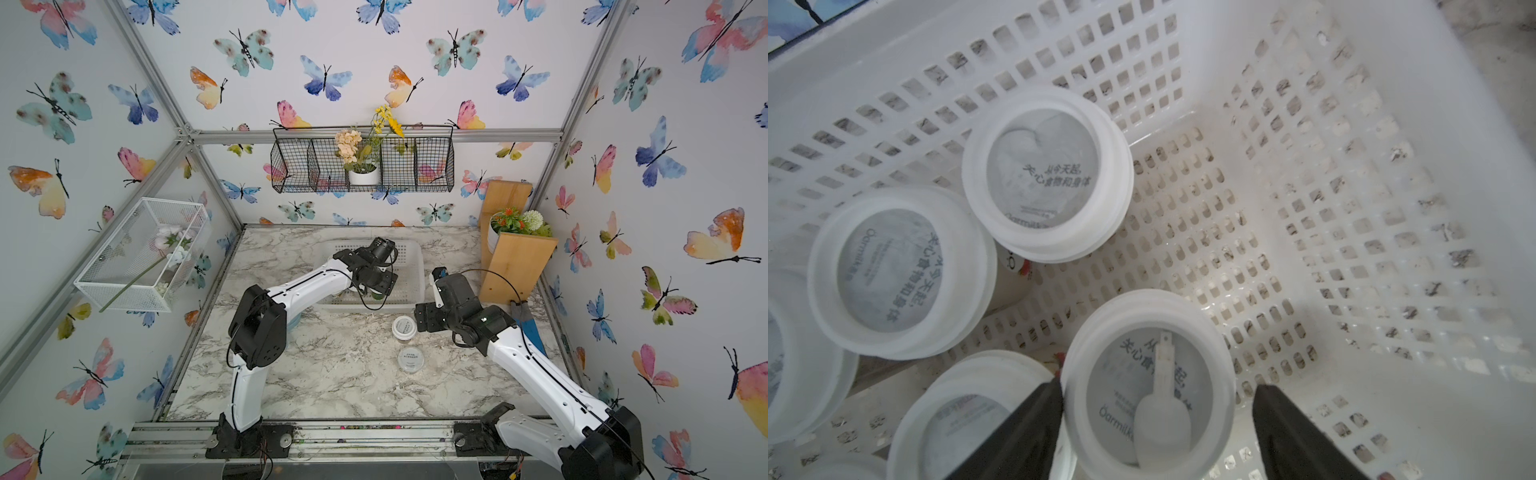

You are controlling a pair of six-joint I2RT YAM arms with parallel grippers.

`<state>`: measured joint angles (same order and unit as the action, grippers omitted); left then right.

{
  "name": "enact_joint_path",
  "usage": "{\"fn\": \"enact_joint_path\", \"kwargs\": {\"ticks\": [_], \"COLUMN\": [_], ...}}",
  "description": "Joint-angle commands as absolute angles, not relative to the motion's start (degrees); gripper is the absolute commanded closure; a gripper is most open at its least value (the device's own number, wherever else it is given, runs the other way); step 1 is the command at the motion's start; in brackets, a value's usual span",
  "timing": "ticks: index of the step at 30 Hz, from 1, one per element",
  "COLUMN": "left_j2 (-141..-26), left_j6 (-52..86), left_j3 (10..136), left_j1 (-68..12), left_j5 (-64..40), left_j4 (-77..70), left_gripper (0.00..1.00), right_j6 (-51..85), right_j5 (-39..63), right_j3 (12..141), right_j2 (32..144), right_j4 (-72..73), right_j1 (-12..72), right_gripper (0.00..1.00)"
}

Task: Put the yogurt in the basket
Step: Place the yogurt in the basket.

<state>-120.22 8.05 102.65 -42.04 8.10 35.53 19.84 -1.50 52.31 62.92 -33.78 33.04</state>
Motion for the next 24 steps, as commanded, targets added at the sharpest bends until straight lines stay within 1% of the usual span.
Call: {"fn": "enact_joint_path", "kwargs": {"ticks": [1, 11, 15, 20, 24], "left_j2": [-121.56, -121.0, -121.02, -120.72, -117.45], "left_j6": [8.09, 8.26, 8.1, 7.58, 7.38], "left_j3": [103.97, 101.87, 102.42, 103.94, 102.07], "left_j1": [-41.79, -41.84, -41.75, -41.67, -41.57], "left_j5": [5.73, 6.15, 6.84, 8.8, 10.35], "left_j4": [35.16, 34.55, 34.28, 34.71, 32.71], "left_gripper": [0.23, 0.24, 0.21, 0.16, 0.16], "right_j6": [19.16, 19.16, 19.24, 19.16, 19.16], "right_j5": [-1.32, -1.23, -1.23, -1.41, -0.85], "right_j3": [51.77, 51.76, 51.77, 51.79, 51.86], "right_j2": [63.44, 63.54, 63.63, 63.57, 64.06], "right_j4": [-33.3, -33.29, -33.3, -33.56, -33.51], "right_j1": [32.96, 32.96, 32.96, 32.96, 32.98], "right_gripper": [0.11, 0.11, 0.11, 0.11, 0.11]}}
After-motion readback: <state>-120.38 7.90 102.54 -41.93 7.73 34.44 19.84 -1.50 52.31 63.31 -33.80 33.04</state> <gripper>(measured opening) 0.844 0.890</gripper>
